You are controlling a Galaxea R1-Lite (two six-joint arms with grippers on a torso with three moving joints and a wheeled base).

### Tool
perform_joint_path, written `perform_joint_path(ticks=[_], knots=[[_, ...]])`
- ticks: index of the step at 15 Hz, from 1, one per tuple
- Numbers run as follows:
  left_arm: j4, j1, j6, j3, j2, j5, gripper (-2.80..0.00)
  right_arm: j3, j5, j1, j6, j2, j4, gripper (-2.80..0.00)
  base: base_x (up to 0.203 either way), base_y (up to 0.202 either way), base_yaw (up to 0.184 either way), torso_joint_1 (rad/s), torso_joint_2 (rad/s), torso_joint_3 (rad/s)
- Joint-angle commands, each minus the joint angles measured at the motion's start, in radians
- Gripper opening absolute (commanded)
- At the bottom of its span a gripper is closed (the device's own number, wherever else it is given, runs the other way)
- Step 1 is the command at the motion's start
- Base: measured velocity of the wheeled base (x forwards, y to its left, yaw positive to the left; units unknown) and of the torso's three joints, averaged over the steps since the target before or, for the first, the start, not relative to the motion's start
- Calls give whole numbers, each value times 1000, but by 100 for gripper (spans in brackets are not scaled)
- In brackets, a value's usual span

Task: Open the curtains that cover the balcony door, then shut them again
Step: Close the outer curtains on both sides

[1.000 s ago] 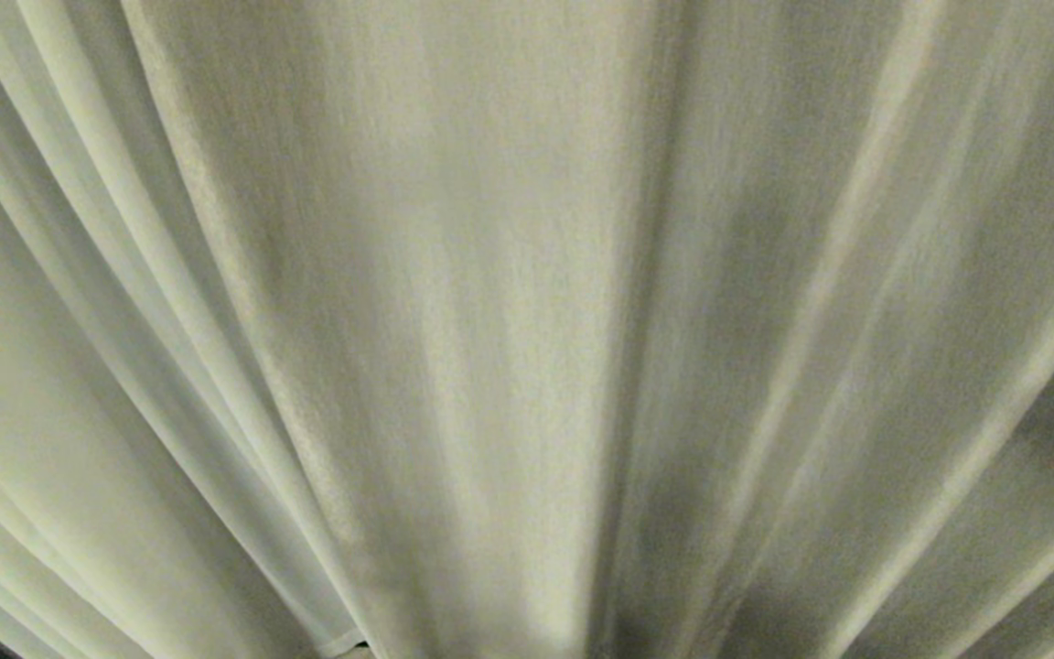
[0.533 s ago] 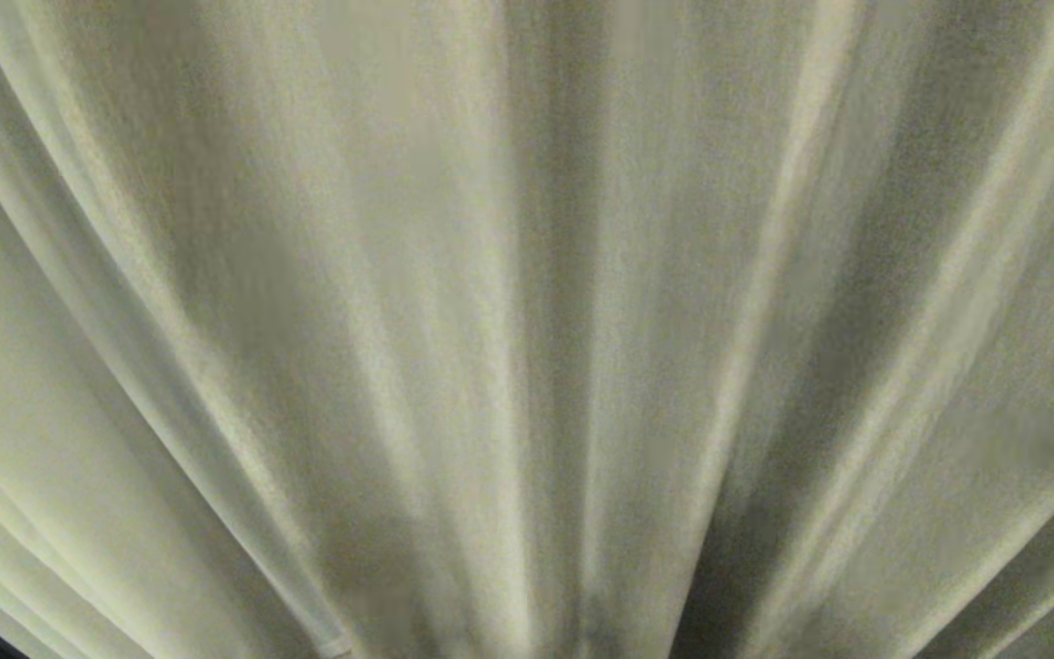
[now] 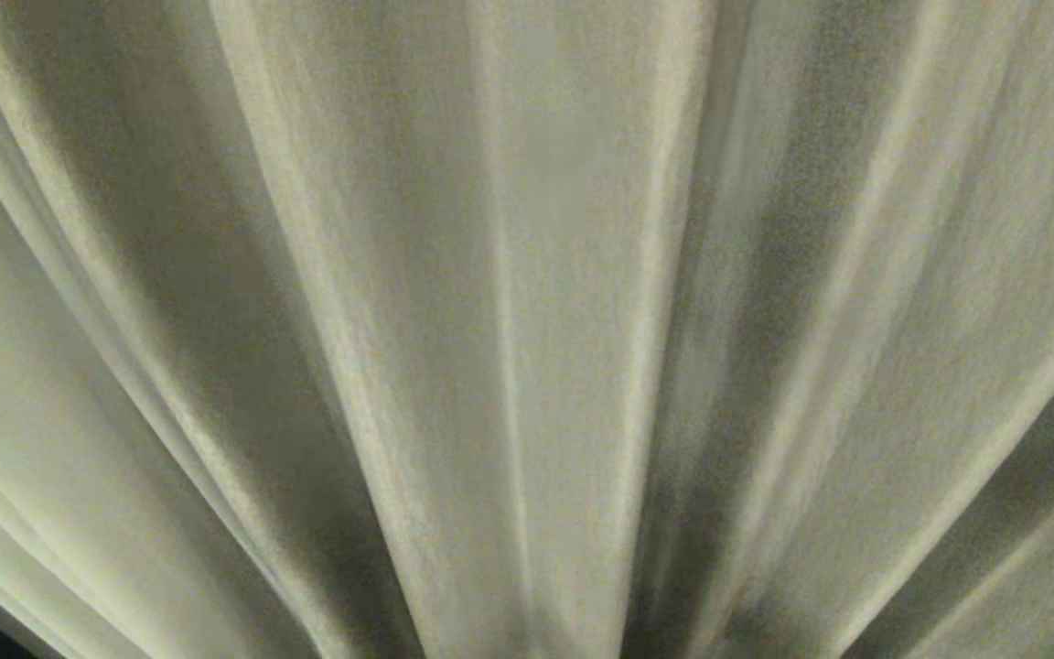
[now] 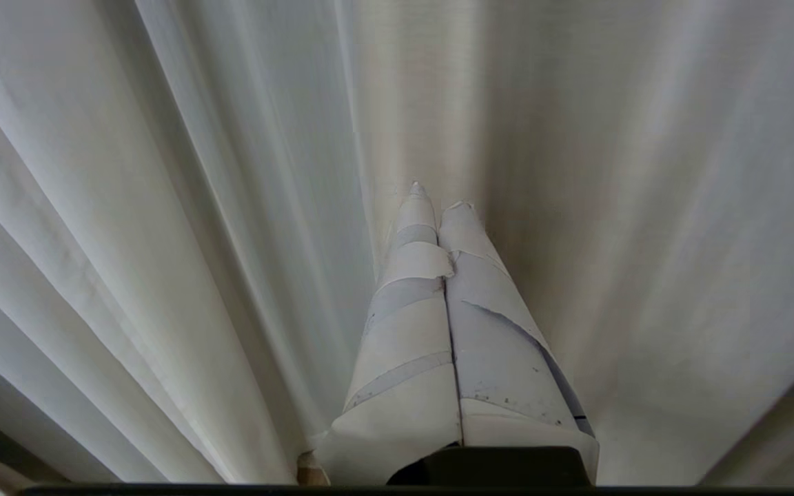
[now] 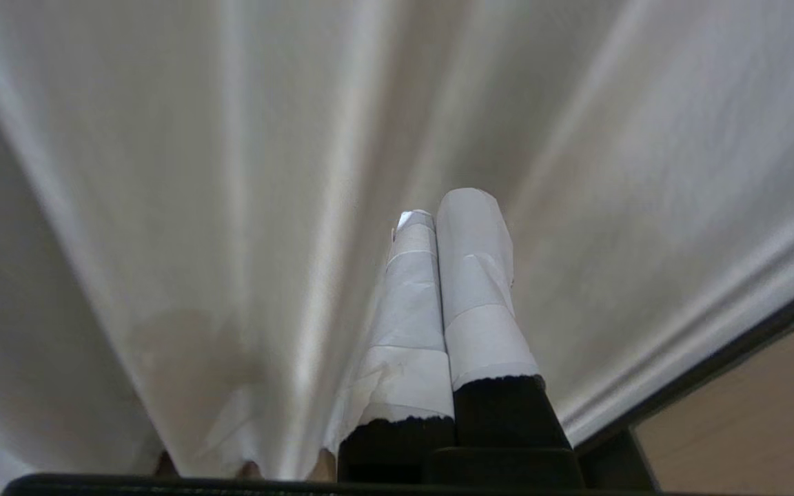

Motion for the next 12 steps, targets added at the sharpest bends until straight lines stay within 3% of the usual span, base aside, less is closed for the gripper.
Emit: perform_joint_path(ticks=[1, 4, 5, 10, 12], knots=[[0, 0, 0, 0, 0, 1, -280, 28, 34, -5, 0, -106, 54, -280, 0, 0, 0, 0, 0, 0], [0, 0, 0, 0, 0, 1, -280, 29, 226, -71, 9, -232, 185, -280, 0, 0, 0, 0, 0, 0], [0, 0, 0, 0, 0, 1, -280, 29, 254, -79, 11, -256, 241, -280, 0, 0, 0, 0, 0, 0], [0, 0, 0, 0, 0, 1, -280, 20, 290, -55, 37, -457, 397, -280, 0, 0, 0, 0, 0, 0], [0, 1, 0, 0, 0, 1, -280, 17, 300, -51, 103, -480, 422, -280, 0, 0, 0, 0, 0, 0]])
